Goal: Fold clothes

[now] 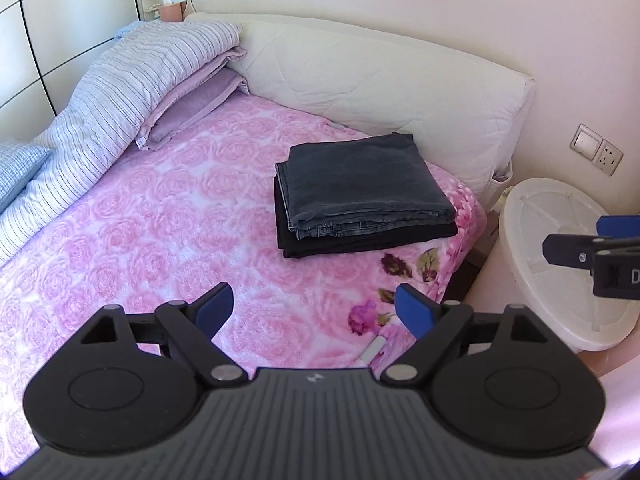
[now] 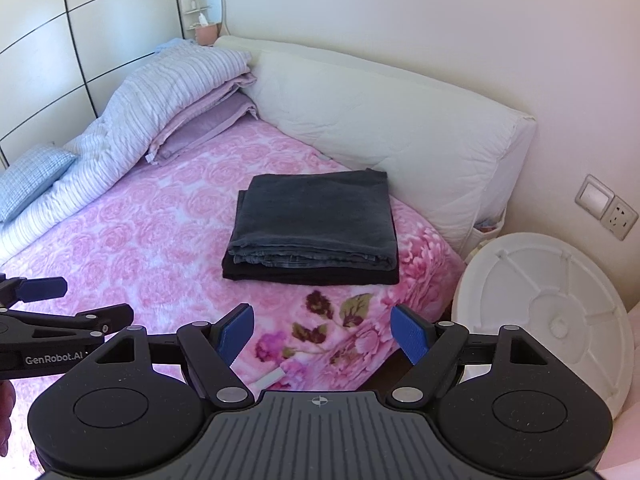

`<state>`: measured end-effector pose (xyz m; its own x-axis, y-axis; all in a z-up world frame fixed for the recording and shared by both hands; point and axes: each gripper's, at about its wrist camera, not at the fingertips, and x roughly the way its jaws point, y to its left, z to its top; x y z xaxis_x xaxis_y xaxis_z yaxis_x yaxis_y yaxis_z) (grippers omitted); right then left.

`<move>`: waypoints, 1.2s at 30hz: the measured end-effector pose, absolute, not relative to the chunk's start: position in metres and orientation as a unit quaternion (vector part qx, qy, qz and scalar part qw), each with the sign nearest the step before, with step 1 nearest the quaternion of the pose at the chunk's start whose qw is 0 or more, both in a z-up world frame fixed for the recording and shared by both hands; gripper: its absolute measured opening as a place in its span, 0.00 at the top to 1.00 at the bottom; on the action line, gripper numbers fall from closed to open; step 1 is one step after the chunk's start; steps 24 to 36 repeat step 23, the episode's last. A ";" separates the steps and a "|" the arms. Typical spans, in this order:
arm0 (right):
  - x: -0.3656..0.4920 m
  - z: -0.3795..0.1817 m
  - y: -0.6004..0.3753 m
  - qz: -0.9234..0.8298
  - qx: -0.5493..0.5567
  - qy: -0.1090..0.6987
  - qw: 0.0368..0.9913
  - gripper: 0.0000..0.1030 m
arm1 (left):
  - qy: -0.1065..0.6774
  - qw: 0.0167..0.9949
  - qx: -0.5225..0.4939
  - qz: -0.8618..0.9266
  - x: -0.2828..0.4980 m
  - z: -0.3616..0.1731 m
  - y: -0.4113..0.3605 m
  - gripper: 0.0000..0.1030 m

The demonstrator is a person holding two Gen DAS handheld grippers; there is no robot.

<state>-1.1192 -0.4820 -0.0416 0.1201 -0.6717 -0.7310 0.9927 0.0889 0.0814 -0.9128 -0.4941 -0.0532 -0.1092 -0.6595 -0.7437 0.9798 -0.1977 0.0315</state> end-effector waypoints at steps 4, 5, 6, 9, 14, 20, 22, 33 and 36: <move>-1.111 -0.041 -0.479 -0.604 0.293 0.275 0.689 0.24 | 0.247 0.581 0.324 -0.705 -0.912 -0.052 -0.492 0.17; -1.109 -0.041 -0.478 -0.604 0.290 0.277 0.689 0.24 | 0.247 0.580 0.324 -0.706 -0.912 -0.052 -0.491 0.17; -1.108 -0.041 -0.477 -0.604 0.288 0.278 0.689 0.24 | 0.247 0.579 0.324 -0.707 -0.911 -0.053 -0.490 0.17; -1.103 -0.040 -0.475 -0.604 0.284 0.280 0.690 0.24 | 0.245 0.576 0.324 -0.709 -0.912 -0.053 -0.488 0.17; -1.099 -0.040 -0.472 -0.604 0.278 0.284 0.690 0.24 | 0.236 0.577 0.325 -0.711 -0.916 -0.052 -0.486 0.17; -1.096 -0.041 -0.470 -0.607 0.274 0.289 0.688 0.24 | 0.237 0.576 0.324 -0.712 -0.917 -0.052 -0.488 0.17; -1.096 -0.041 -0.470 -0.609 0.272 0.290 0.687 0.24 | 0.238 0.575 0.322 -0.714 -0.916 -0.052 -0.488 0.17; -1.095 -0.041 -0.470 -0.609 0.271 0.291 0.686 0.24 | 0.239 0.574 0.320 -0.715 -0.915 -0.052 -0.488 0.17; -1.095 -0.041 -0.470 -0.609 0.271 0.291 0.686 0.24 | 0.239 0.574 0.320 -0.715 -0.915 -0.052 -0.488 0.17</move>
